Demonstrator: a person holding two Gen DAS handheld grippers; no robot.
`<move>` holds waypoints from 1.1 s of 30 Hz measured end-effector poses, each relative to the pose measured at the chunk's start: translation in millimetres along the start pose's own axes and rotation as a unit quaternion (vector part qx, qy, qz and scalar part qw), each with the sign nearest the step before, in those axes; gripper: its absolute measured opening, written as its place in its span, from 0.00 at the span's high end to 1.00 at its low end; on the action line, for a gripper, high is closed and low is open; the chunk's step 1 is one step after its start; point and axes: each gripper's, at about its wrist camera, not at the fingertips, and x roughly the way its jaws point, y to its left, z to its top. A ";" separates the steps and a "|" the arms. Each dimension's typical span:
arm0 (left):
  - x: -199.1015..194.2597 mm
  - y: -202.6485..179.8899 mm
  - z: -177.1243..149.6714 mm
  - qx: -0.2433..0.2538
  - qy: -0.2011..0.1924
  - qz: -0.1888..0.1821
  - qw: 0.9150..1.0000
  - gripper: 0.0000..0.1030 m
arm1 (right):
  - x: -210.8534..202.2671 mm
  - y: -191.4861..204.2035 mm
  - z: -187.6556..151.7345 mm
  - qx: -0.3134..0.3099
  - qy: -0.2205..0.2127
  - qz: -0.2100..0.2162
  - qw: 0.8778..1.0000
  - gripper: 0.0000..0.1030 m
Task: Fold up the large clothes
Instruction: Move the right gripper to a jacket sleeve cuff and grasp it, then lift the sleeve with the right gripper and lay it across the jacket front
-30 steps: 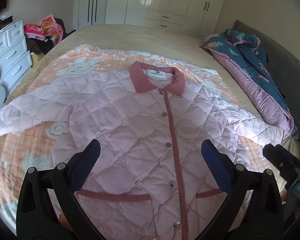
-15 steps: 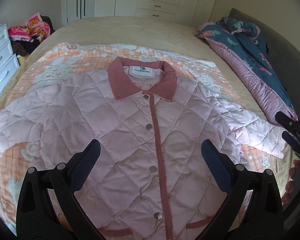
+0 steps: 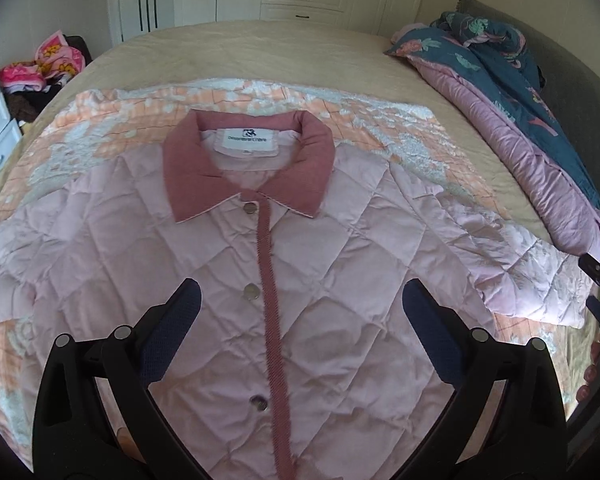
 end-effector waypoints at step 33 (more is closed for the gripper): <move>64.9 30.7 32.1 -0.039 0.016 0.021 0.999 0.08 | 100.8 -214.1 16.2 0.308 -0.056 -0.053 0.948 0.39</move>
